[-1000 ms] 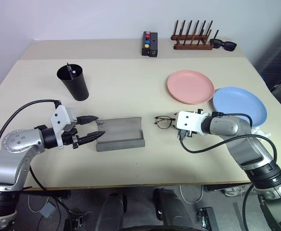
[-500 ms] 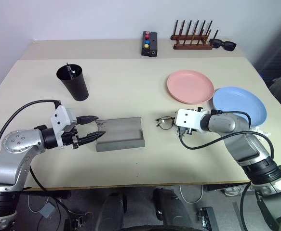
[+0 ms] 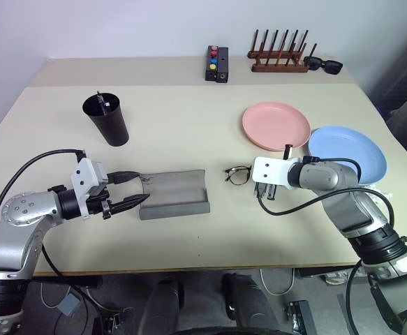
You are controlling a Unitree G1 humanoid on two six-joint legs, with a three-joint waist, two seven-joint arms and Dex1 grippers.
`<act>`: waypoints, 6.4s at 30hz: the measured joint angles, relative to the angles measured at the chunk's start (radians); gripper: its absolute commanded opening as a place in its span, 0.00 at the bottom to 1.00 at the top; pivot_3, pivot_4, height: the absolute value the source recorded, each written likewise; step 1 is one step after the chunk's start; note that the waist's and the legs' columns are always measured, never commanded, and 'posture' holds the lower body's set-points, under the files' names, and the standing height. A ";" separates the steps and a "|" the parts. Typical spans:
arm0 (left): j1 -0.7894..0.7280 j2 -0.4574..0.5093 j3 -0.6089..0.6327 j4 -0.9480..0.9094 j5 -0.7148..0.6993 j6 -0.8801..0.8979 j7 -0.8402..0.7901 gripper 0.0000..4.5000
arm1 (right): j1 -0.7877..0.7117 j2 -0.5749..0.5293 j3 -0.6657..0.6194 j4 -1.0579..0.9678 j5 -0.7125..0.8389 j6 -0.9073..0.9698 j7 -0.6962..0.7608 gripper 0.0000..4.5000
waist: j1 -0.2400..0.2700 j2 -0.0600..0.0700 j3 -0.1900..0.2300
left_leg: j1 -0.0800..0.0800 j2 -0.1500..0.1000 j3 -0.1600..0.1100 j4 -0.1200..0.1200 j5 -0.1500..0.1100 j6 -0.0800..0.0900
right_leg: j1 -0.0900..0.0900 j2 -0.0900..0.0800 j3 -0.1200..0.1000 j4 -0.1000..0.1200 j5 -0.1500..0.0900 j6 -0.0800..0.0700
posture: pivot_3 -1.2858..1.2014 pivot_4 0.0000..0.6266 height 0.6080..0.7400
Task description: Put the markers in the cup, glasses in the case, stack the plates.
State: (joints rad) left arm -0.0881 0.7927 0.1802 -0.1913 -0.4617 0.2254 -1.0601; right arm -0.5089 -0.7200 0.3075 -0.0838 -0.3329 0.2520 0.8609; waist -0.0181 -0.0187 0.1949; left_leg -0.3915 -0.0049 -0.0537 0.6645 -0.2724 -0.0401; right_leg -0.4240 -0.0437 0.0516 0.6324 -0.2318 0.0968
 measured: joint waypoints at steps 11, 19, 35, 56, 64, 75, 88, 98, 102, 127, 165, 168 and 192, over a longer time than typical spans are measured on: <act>-0.035 0.001 0.033 0.051 0.021 -0.016 0.046 0.65 | -0.133 0.037 -0.031 -0.305 0.165 0.283 0.178 0.02 | 0.000 0.000 0.000 | 0.000 0.001 -0.001 0.000 0.000 0.000 | 0.000 0.000 -0.001 0.000 0.000 0.000 | 0.52 0.24 0.96; -0.079 0.003 0.033 0.047 0.035 0.019 0.084 0.65 | -0.229 0.232 0.112 -0.389 0.219 0.534 0.149 0.02 | -0.002 0.000 0.000 | 0.000 0.000 -0.002 0.000 0.000 0.000 | -0.001 0.001 -0.001 0.001 0.001 0.002 | 0.52 0.24 0.96; -0.082 0.034 0.044 0.033 0.028 0.074 0.074 0.65 | -0.271 0.421 0.294 -0.142 0.186 0.524 -0.031 0.02 | -0.003 0.000 0.000 | 0.000 0.000 -0.001 -0.001 0.000 0.000 | -0.001 0.000 -0.001 0.001 0.001 0.002 | 0.52 0.24 0.96; -0.050 0.100 0.062 0.107 -0.008 0.063 -0.071 0.65 | -0.274 0.372 0.295 -0.171 0.209 0.514 0.015 0.76 | -0.026 0.001 0.000 | 0.000 0.000 -0.002 -0.002 0.000 0.000 | -0.002 0.000 -0.001 0.001 0.001 0.002 | 0.52 0.24 0.96; -0.119 0.063 0.018 0.181 0.042 -0.011 -0.067 0.65 | -0.247 0.314 0.134 -0.298 0.315 0.555 0.030 0.46 | -0.022 0.000 0.000 | -0.001 0.000 -0.002 -0.002 0.000 0.000 | -0.002 0.000 -0.002 0.000 0.001 0.002 | 0.52 0.24 0.96; -0.205 0.029 -0.019 0.269 0.080 -0.059 -0.076 0.01 | -0.154 0.230 0.036 -0.366 0.371 0.607 -0.021 0.00 | -0.027 0.000 0.000 | -0.001 0.000 -0.002 -0.003 0.000 0.000 | -0.003 0.001 -0.001 0.000 0.002 0.002 | 0.52 0.24 0.96; -0.523 -0.158 -0.306 0.488 0.275 -0.176 -0.119 0.01 | 0.068 0.102 -0.019 -0.495 0.405 0.589 -0.068 0.00 | -0.007 -0.001 0.000 | -0.001 -0.001 0.002 0.000 0.000 0.000 | -0.001 0.000 -0.001 -0.001 0.002 0.003 | 0.52 0.24 0.96; -0.518 -0.143 -0.322 0.457 0.261 -0.138 -0.215 0.01 | 0.078 0.095 -0.019 -0.503 0.417 0.581 -0.091 0.00 | -0.023 -0.001 0.000 | -0.002 0.000 0.000 -0.001 0.000 0.000 | -0.001 0.000 -0.002 0.001 0.001 0.002 | 0.52 0.24 0.96; -0.474 -0.114 -0.320 0.381 0.229 -0.086 -0.265 0.01 | 0.076 0.093 -0.019 -0.503 0.418 0.576 -0.098 0.00 | -0.023 -0.001 0.000 | -0.002 0.000 0.000 -0.001 0.000 0.000 | -0.001 0.000 -0.002 0.001 0.001 0.002 | 0.52 0.24 0.96; -0.321 -0.087 -0.280 0.108 0.096 0.116 -0.224 0.01 | 0.073 0.069 -0.037 -0.498 0.437 0.554 -0.106 0.00 | -0.021 -0.001 0.000 | -0.002 0.001 0.000 -0.001 0.000 0.000 | -0.001 0.000 -0.002 0.001 0.001 0.002 | 0.52 0.24 0.96; -0.155 -0.122 -0.123 -0.049 -0.006 0.150 0.008 0.00 | -0.315 0.075 0.024 0.923 -0.039 -0.568 -0.364 0.31 | -0.027 0.000 0.000 | 0.000 0.000 0.003 -0.001 0.000 0.000 | 0.000 -0.001 0.000 0.000 0.002 0.002 | 0.52 0.24 0.96; -0.143 -0.121 -0.121 -0.061 -0.008 0.160 0.020 0.00 | -0.320 0.084 0.035 0.973 -0.062 -0.616 -0.380 0.01 | -0.027 0.000 0.000 | 0.001 0.000 0.002 -0.001 0.000 0.000 | 0.000 -0.001 0.000 0.001 0.002 0.002 | 0.52 0.24 0.96; -0.162 -0.119 -0.128 -0.062 -0.027 0.172 0.013 0.00 | 0.257 -0.189 -0.119 -0.082 0.270 -0.302 0.072 0.30 | -0.023 0.001 0.001 | 0.002 0.000 0.002 0.001 0.000 0.000 | 0.002 0.000 0.000 0.001 0.001 0.001 | 0.52 0.24 0.96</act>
State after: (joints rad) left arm -0.2503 0.6739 0.0522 -0.2532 -0.4890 0.3978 -1.0468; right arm -0.2516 -0.9089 0.1888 -0.1656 -0.0628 -0.0498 0.9330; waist -0.0415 -0.0179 0.1955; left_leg -0.3899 -0.0044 -0.0520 0.6653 -0.2725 -0.0398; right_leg -0.4222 -0.0439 0.0519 0.6338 -0.2310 0.0981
